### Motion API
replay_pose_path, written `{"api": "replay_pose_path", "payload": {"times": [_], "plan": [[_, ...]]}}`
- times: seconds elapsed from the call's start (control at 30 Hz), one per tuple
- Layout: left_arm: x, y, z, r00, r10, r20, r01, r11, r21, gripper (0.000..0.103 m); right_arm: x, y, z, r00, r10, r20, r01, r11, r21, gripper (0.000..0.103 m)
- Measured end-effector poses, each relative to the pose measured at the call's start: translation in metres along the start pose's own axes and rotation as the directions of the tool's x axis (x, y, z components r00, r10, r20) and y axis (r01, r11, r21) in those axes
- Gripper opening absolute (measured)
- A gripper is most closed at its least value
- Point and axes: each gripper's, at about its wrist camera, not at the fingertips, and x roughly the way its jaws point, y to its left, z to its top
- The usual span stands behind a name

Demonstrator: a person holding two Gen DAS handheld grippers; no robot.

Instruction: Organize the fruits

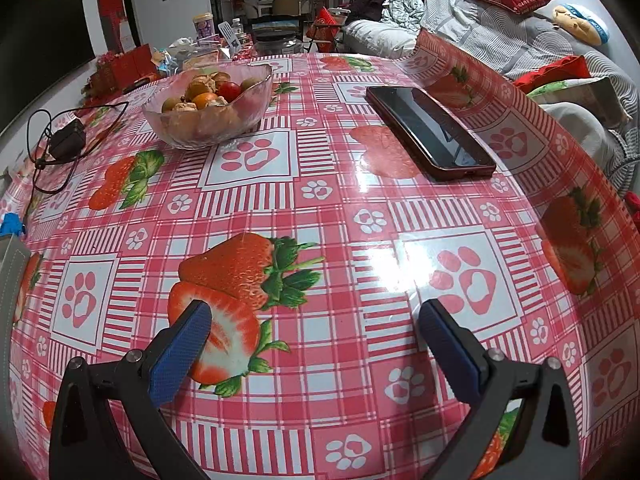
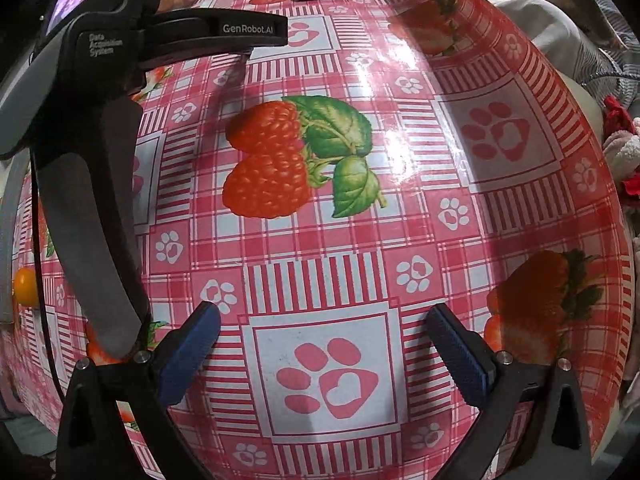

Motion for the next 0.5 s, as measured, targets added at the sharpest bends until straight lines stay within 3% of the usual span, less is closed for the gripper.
{"api": "replay_pose_path", "payload": {"times": [0.5], "plan": [[-0.0003, -0.0002, -0.0001, 1.000, 0.000, -0.002, 0.000, 1.000, 0.000, 0.103, 0.0021, -0.0001, 0.0036, 1.000, -0.004, -0.025, 0.004, 1.000, 0.011, 0.103]]}}
